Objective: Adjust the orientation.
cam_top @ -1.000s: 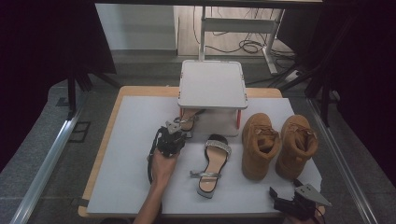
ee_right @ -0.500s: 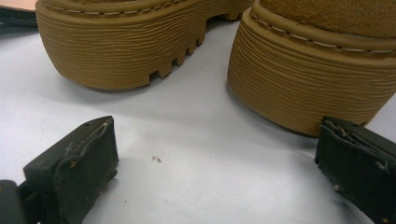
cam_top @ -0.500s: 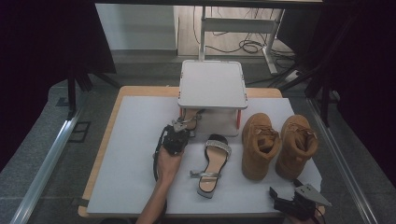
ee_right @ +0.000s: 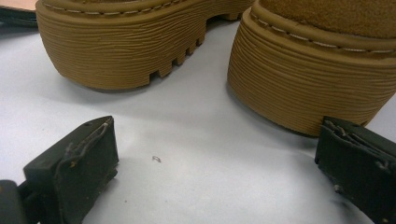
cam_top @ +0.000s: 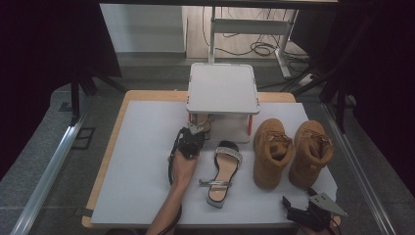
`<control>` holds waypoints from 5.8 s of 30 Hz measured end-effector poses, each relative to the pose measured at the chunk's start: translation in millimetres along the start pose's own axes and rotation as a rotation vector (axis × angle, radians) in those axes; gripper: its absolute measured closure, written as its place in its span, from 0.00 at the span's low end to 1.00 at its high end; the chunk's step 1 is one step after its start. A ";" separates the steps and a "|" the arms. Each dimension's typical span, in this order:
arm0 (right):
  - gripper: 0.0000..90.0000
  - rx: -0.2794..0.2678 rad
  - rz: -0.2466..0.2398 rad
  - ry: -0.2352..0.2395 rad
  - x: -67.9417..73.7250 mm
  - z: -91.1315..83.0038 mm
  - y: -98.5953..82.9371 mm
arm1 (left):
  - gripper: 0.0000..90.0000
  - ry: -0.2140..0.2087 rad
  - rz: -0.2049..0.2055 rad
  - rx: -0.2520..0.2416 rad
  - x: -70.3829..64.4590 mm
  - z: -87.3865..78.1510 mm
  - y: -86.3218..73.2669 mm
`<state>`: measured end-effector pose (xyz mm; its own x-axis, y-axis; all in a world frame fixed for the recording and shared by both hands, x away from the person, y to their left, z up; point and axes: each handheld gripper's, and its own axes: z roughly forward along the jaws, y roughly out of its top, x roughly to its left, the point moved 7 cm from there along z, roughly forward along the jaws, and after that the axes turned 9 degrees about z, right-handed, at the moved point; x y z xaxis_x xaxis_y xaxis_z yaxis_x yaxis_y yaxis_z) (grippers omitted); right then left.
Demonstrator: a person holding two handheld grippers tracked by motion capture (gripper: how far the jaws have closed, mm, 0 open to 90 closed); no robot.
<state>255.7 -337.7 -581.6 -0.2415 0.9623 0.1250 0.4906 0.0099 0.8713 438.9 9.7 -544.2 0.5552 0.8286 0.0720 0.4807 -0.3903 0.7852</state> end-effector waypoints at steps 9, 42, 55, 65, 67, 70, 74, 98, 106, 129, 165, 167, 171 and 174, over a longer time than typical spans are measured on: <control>0.00 -0.001 -0.002 0.000 -0.1 0.0 0.1 | 0.99 0.010 -0.001 0.004 2.8 8.5 4.2; 0.00 0.000 0.000 0.000 0.0 0.0 0.0 | 0.52 -0.030 0.023 -0.003 3.9 -12.2 -10.3; 0.00 -0.001 -0.001 0.000 -0.1 0.0 0.0 | 0.34 -0.055 0.057 0.020 -1.9 -28.1 -18.9; 0.00 0.000 0.000 0.000 0.0 0.0 0.0 | 0.22 -0.114 0.029 -0.001 -4.6 -44.8 -21.5; 0.00 -0.001 -0.001 0.000 -0.1 0.1 0.1 | 0.21 -0.117 0.021 -0.006 -5.5 -49.3 -21.0; 0.00 0.000 0.000 0.000 0.0 0.0 0.0 | 0.19 -0.116 0.023 -0.003 -7.3 -55.6 -20.9; 0.00 -0.001 -0.002 0.000 -0.1 0.1 0.1 | 0.16 -0.123 0.016 -0.004 -10.6 -62.7 -21.1; 0.00 0.001 0.000 0.000 0.0 0.1 0.1 | 0.15 -0.100 0.061 -0.001 -33.4 -106.4 -57.6; 0.00 0.001 0.002 0.000 0.2 0.0 0.0 | 0.16 -0.109 0.057 0.009 -41.2 -117.6 -78.1; 0.00 0.001 0.002 -0.001 0.2 0.0 0.0 | 0.17 -0.184 0.014 0.029 -85.7 -135.1 -112.1; 0.00 0.002 0.002 0.000 0.2 0.0 0.0 | 0.16 -0.160 0.064 0.065 -148.1 -98.4 -83.7; 0.00 0.001 0.003 0.000 0.3 0.0 0.0 | 0.15 -0.160 0.057 0.074 -148.7 -95.5 -82.8; 0.00 0.001 0.003 0.000 0.2 0.0 0.0 | 0.15 -0.156 0.056 0.090 -151.1 -88.9 -82.4; 0.00 0.001 0.002 0.000 0.2 0.0 0.0 | 0.15 -0.146 0.058 0.099 -152.0 -84.1 -80.7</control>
<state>255.7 -337.5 -581.6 -0.2404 0.9624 0.1265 0.4921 0.0085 0.8705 258.7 -51.0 -566.8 0.6735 0.7389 0.0198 0.5049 -0.4795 0.7177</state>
